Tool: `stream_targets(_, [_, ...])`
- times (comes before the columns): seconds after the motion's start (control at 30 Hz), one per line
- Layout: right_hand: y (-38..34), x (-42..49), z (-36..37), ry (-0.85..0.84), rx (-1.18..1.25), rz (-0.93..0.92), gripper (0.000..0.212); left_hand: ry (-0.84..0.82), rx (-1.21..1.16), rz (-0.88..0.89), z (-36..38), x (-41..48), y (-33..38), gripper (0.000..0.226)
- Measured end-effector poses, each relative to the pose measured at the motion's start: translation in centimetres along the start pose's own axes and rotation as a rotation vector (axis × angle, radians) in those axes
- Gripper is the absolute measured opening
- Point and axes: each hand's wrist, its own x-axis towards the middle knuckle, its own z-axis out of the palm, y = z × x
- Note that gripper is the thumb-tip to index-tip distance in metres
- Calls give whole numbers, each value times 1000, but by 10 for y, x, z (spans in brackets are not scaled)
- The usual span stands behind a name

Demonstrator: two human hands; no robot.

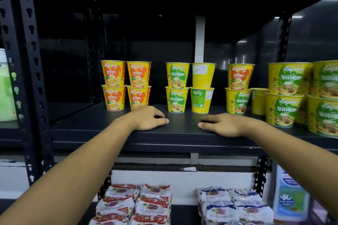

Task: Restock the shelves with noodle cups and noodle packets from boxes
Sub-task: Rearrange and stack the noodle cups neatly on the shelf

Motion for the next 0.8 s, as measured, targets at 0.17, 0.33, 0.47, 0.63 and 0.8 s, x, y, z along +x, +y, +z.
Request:
stream_targets(0.17, [7,4,8,20,85,-7,73,-55,25,12,6,20,17,52])
stream_targets(0.33, [8,4,7,25,105,-11,73,-97,2,33,14,45,53,68])
stream_targets(0.47, [10,7,8,23,103,-24,75,-128,-8,-6,26,55,67,66])
stream_targets(0.63, [14,13,6,15,118,-38,75,-115,-31,-66,30,54,65,69])
stream_targets(0.8, [24,24,0,94,183,-8,72,-40,-52,-101,30,51,66,68])
